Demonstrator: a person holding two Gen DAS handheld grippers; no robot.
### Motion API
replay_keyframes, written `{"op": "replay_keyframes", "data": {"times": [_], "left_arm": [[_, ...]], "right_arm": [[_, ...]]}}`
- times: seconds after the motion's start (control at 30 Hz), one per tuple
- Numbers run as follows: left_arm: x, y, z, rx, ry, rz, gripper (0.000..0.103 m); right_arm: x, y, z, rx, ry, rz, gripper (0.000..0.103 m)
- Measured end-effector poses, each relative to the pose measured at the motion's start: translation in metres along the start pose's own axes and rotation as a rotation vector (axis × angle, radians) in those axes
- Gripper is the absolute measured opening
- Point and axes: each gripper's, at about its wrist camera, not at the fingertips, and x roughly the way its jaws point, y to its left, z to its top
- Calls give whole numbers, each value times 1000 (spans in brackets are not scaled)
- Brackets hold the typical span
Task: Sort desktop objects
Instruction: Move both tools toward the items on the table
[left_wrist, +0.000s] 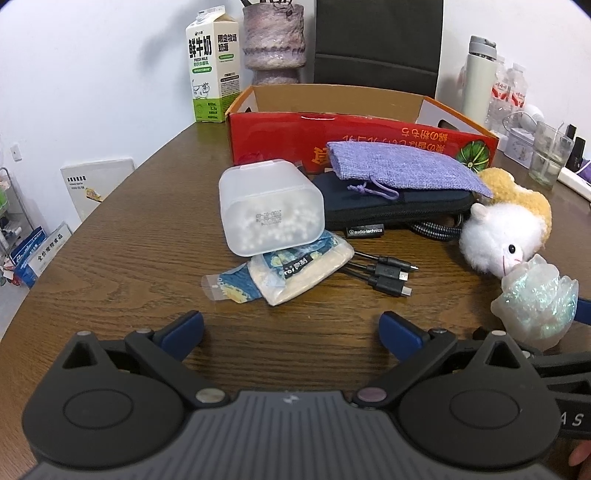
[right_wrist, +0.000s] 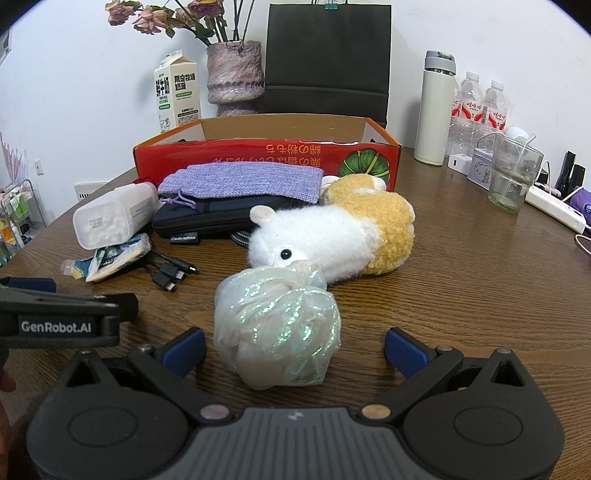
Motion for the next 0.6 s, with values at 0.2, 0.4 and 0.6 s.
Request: {"op": "replay_keyframes", "data": {"times": [0.2,0.4,0.6], "left_arm": [[-1,1,0,12,13,-4,103],[-8,2,-6,35,-7,18,103],[-38,5,-12,62,-167,38,103]], "right_arm": [[0,1,0,0,0,0,103],[-2,0,-3,6,-1,-4,103],[-33,-9,-16,24,-69,14,103]]}}
